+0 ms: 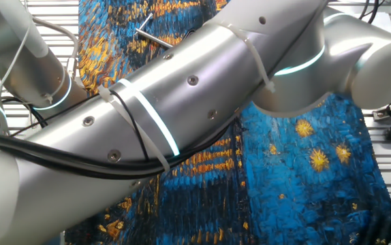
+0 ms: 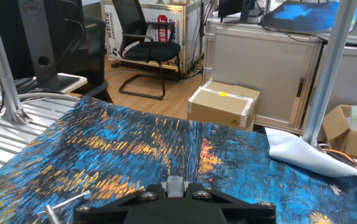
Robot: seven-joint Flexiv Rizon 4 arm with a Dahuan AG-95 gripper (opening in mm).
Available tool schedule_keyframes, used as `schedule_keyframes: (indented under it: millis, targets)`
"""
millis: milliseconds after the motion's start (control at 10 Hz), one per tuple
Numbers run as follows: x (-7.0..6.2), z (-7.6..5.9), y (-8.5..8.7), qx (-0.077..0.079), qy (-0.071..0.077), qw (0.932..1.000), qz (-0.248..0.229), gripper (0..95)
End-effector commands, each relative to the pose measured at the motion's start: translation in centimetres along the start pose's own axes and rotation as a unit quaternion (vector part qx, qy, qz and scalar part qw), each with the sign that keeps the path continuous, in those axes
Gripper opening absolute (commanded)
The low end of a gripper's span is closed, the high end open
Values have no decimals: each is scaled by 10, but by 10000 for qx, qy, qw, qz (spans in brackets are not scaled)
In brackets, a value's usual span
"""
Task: Insert a large pipette tip into the holder for large pipette tips
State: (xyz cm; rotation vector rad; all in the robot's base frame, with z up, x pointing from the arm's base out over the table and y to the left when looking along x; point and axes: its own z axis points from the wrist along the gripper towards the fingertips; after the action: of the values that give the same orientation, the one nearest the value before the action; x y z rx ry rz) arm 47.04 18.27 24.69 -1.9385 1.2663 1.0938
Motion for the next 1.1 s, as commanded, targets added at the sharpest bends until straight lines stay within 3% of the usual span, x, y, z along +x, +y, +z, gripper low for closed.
schedule_keyframes:
  millis: [100, 1100]
  targets:
    - [3, 0, 1, -2, 16, 10000, -43, 0]
    - [26, -6, 1, -29, 16, 9996, -279, 0]
